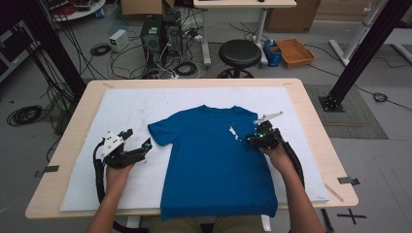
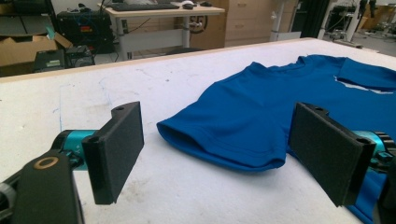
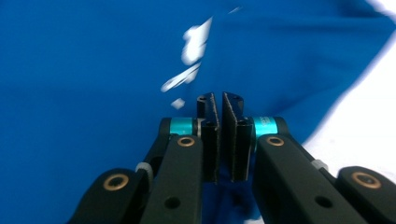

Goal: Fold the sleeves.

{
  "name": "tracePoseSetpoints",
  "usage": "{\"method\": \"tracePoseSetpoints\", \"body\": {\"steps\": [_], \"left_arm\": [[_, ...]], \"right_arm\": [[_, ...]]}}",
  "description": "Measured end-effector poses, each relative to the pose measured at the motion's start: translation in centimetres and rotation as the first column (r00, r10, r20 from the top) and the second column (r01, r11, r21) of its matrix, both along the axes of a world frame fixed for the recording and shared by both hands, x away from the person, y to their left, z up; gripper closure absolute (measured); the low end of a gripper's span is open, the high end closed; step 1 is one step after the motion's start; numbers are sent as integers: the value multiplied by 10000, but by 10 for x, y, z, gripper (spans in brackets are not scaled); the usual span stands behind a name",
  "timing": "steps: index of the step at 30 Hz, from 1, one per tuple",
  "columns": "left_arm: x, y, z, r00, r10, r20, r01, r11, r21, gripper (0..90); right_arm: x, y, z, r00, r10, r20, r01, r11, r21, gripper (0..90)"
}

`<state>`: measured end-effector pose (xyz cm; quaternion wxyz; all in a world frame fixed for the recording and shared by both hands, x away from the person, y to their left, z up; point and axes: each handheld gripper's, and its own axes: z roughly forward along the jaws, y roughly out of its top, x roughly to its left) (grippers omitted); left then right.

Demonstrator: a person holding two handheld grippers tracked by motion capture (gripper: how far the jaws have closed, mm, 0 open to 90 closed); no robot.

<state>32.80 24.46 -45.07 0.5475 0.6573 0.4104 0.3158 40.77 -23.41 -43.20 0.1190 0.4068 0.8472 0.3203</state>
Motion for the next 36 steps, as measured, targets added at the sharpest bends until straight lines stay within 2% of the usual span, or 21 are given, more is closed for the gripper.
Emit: {"method": "tracePoseSetpoints", "body": {"steps": [3,5,6,7,10,13,14,15,16,17,18,21,22,23,24,25,27,29,32,34,36], "left_arm": [[0,0,0,10000,-25,6,25,10000,-15,183],[1,0,0,10000,7,-28,-7,10000,-73,183],[1,0,0,10000,7,-28,-7,10000,-73,182],[1,0,0,10000,27,-42,-27,9999,-100,183],[1,1,0,9999,41,-91,-41,10000,-75,183],[1,0,1,9996,196,-184,-194,9998,64,179],[2,-1,1,9992,333,-241,-332,9994,48,179],[3,-1,1,9981,450,-410,-450,9990,-4,179],[5,-1,2,9953,643,-718,-647,9979,-27,179],[5,-1,2,9953,643,-718,-647,9979,-27,179],[7,-2,4,9932,768,-873,-779,9969,-94,179],[13,-7,13,9904,805,-1124,-832,9963,-197,179],[17,-9,17,9905,849,-1083,-856,9963,-26,179],[22,-12,21,9896,863,-1155,-856,9963,108,179],[28,-14,24,9872,858,-1342,-843,9963,171,179],[36,-18,27,9840,859,-1561,-840,9963,188,179],[51,-25,31,9695,1103,-2186,-1014,9935,516,182],[67,-32,32,9453,1465,-2916,-1225,9875,991,202],[86,-44,25,8999,2156,-3792,-1518,9697,1912,239],[92,-49,18,8821,2433,-4034,-1645,9615,2202,247],[96,-52,11,8679,2403,-4347,-1572,9631,2185,250]], "right_arm": [[-2,1,-1,9992,343,-186,-343,9994,21,870],[-5,-1,1,9970,638,-447,-621,9974,367,745],[-5,-1,1,9970,638,-447,-621,9974,367,745],[-8,-7,6,9995,222,-218,-208,9979,616,508],[-12,-24,22,9922,-873,893,737,9866,1455,344],[-18,-42,32,9495,-2155,2279,1715,9651,1981,236],[-18,-42,32,9495,-2155,2279,1715,9651,1981,236],[-21,-49,32,9330,-2448,2640,1899,9576,2166,214],[-25,-63,32,8987,-3103,3100,2421,9402,2395,204],[-26,-69,31,8864,-3421,3118,2699,9293,2522,204],[-26,-69,31,8864,-3421,3118,2699,9293,2522,204],[-29,-87,29,8472,-4198,3256,3437,9004,2666,203],[-31,-98,29,8261,-4570,3296,3743,8824,2853,181],[-31,-98,29,8261,-4570,3296,3743,8824,2853,181],[-34,-108,29,8073,-4854,3356,3974,8676,2990,181],[-36,-112,30,8008,-4937,3391,4039,8632,3027,181],[-37,-115,30,7935,-5018,3444,4100,8589,3067,181],[-40,-119,30,7826,-5077,3603,4151,8568,3058,181],[-41,-120,28,7838,-4982,3708,4147,8643,2845,181],[-40,-118,25,7896,-4886,3711,4124,8705,2686,181],[-39,-117,23,7979,-4758,3700,4035,8777,2586,181]]}}
